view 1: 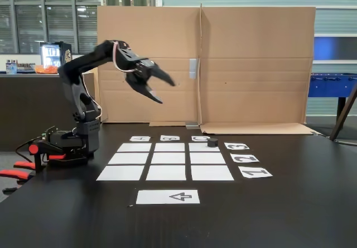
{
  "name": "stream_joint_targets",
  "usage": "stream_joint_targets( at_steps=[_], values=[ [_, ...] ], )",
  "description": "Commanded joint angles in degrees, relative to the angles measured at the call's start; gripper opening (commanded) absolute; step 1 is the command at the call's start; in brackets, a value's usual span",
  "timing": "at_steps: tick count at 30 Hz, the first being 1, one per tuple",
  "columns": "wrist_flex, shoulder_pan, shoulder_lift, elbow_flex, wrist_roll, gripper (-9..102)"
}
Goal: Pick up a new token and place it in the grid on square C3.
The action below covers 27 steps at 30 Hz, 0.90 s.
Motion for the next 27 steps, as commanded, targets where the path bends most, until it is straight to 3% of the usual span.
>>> stream_joint_targets(
  at_steps=[1,6,15,27],
  values=[
    [-1.9,9.1,7.0,4.5,-0.7,0],
    [-17.4,19.7,13.6,21.5,-4.6,0],
    [-21.0,32.3,22.9,34.0,-7.3,-1],
    [-19.9,37.7,39.8,50.6,-8.7,-1]
  ],
)
